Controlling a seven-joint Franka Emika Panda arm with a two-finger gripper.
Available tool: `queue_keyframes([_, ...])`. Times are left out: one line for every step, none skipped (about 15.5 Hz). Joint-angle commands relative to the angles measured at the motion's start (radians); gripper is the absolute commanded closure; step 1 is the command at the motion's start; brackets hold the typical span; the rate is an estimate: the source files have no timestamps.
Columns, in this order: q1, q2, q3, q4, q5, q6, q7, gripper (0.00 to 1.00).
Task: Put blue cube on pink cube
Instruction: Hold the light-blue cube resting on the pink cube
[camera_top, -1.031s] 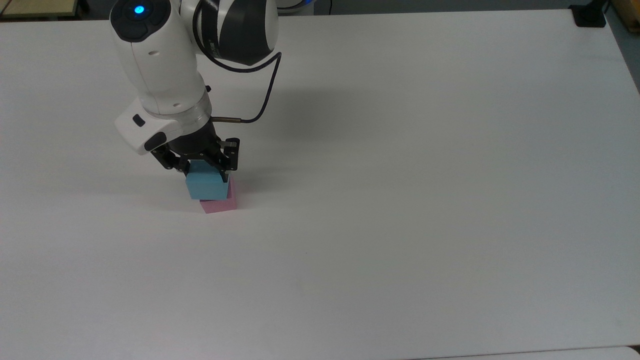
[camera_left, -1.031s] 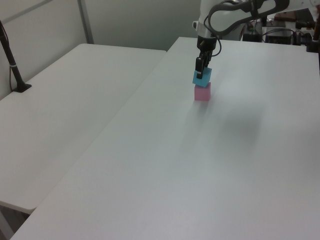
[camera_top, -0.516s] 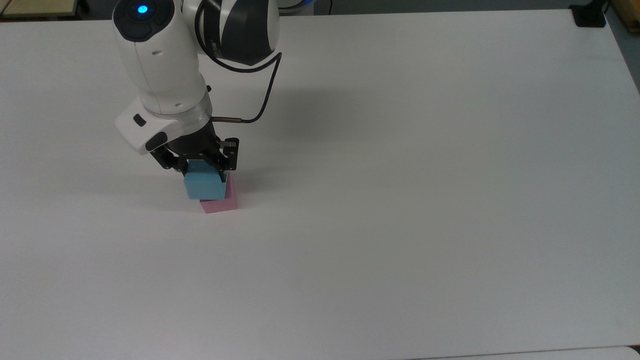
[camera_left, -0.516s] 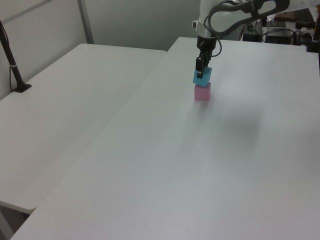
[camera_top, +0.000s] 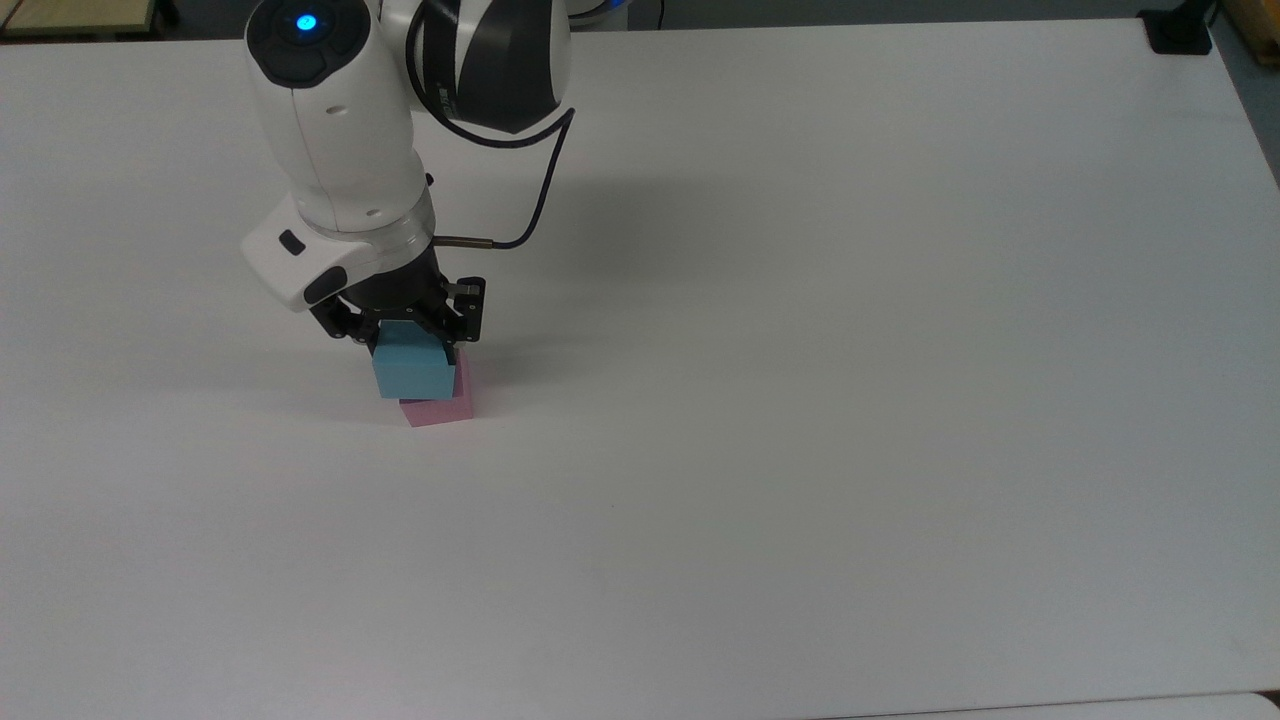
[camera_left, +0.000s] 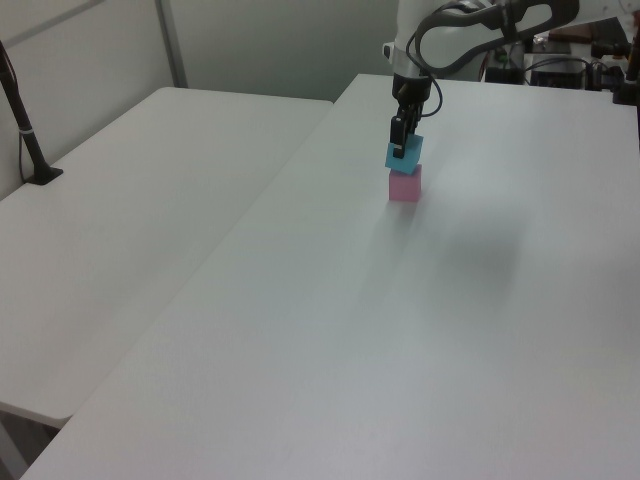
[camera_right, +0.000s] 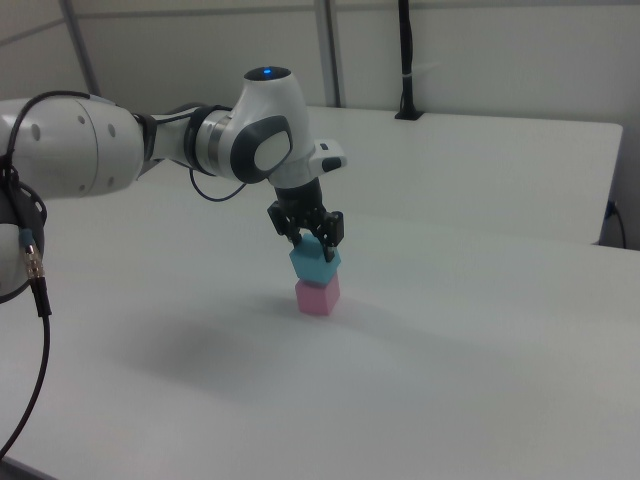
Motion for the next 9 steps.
queue_keyframes([0.015, -0.005, -0.008, -0.013, -0.051, -0.003, 0.047, 0.08])
queue_keyframes([0.015, -0.005, -0.008, -0.015, -0.061, -0.003, 0.053, 0.04])
queue_keyframes([0.015, -0.005, -0.008, -0.018, -0.067, -0.003, 0.055, 0.04])
queue_keyframes([0.016, -0.006, -0.008, -0.021, -0.068, -0.003, 0.055, 0.03])
queue_keyframes([0.021, -0.006, -0.010, -0.021, -0.068, -0.003, 0.055, 0.03])
queue_keyframes([0.024, -0.006, -0.008, -0.021, -0.070, -0.003, 0.055, 0.03])
queue_keyframes([0.024, -0.008, -0.008, -0.019, -0.068, -0.003, 0.055, 0.03])
queue_keyframes([0.022, -0.014, -0.008, -0.019, -0.068, -0.003, 0.055, 0.02])
queue_keyframes([0.019, -0.027, -0.008, -0.019, -0.067, -0.006, 0.056, 0.00])
